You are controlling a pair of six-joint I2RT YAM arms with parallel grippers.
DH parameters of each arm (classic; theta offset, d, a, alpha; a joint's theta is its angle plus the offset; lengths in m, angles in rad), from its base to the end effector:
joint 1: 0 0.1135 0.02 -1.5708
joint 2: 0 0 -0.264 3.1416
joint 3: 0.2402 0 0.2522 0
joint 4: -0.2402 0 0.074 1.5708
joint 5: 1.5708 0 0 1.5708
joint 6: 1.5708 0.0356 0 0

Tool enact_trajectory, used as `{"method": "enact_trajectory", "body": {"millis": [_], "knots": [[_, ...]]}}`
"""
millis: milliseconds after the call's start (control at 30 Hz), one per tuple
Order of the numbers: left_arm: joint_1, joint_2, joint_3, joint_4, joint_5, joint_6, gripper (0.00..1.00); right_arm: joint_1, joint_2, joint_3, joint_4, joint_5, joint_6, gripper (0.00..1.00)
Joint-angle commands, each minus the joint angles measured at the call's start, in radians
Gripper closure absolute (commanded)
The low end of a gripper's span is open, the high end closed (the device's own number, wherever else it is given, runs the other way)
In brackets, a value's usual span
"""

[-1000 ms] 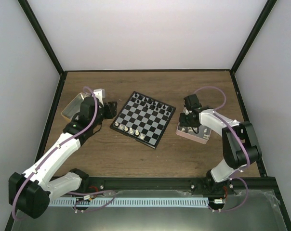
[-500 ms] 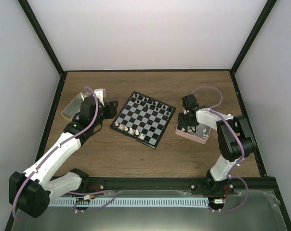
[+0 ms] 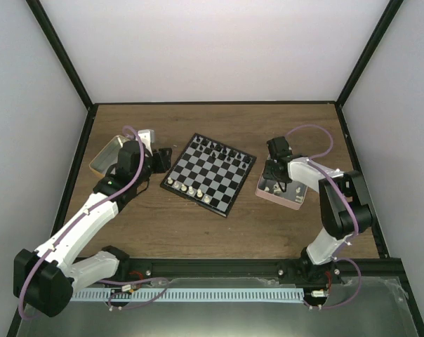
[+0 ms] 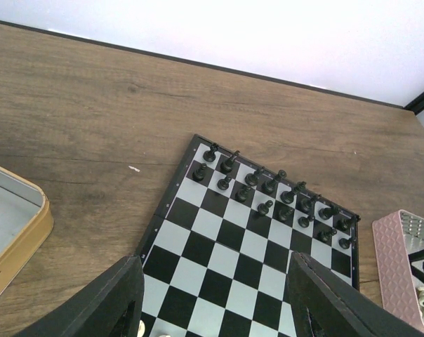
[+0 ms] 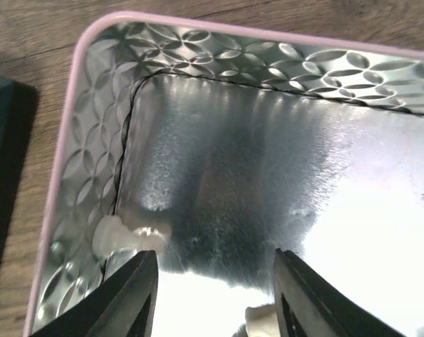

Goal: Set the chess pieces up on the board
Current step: Adjust the chess piece in the storage box.

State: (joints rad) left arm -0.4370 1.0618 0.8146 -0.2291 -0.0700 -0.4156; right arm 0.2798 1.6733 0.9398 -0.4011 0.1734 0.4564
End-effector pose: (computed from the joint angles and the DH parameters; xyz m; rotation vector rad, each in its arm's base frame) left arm 0.2193 -0.0997 0.2921 -0.0221 2.0771 -0.4571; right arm 0.3047 0.0811 0.1578 0.2871 2.6588 -0.0036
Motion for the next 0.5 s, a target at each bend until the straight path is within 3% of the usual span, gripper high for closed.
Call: {"method": "enact_trajectory", "body": {"millis": [0,233,467], "knots": [[0.004,-0.003,-0.009,0.014,-0.001,0.006,0.42,-0.006,-0.076,0.007,-0.084,-0.001,0.024,0.51],[0.005,0.005,-0.008,0.022,0.011,0.003,0.42,-0.006,-0.103,-0.036,-0.048,-0.045,0.085,0.47],[0.004,-0.004,-0.016,0.017,0.009,-0.001,0.42,-0.037,-0.117,-0.086,0.151,-0.173,0.323,0.62]]}}
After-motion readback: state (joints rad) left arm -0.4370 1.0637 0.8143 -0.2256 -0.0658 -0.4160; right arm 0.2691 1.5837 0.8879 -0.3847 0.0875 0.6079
